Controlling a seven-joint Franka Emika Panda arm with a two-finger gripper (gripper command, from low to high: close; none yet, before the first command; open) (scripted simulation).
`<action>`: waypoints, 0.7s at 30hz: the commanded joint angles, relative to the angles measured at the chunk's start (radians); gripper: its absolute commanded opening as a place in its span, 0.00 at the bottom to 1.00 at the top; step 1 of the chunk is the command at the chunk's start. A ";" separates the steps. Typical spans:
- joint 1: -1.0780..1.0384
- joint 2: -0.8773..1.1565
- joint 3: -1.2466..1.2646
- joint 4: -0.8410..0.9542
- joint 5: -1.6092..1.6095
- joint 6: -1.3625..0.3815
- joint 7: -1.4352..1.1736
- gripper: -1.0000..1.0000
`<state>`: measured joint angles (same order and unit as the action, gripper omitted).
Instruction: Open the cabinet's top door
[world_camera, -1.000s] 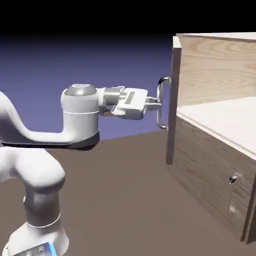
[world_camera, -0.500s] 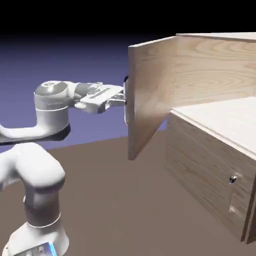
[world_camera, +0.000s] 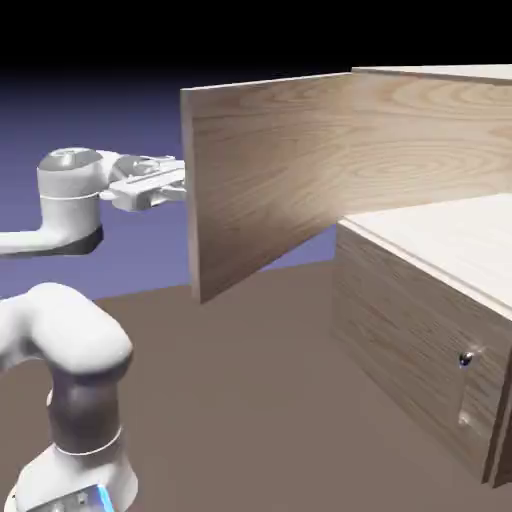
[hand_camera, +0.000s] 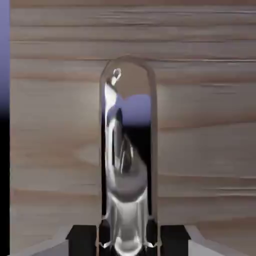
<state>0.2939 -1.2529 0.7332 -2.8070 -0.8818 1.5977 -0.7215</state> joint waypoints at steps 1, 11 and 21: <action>-0.020 0.022 0.036 0.031 0.029 -0.029 0.006 0.00; -0.322 0.183 0.363 0.388 0.241 -0.319 0.036 0.00; -0.674 0.205 0.606 0.750 0.350 -0.555 0.003 0.00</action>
<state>-0.3801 -1.0475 1.3388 -2.0570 -0.5314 1.0419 -0.7184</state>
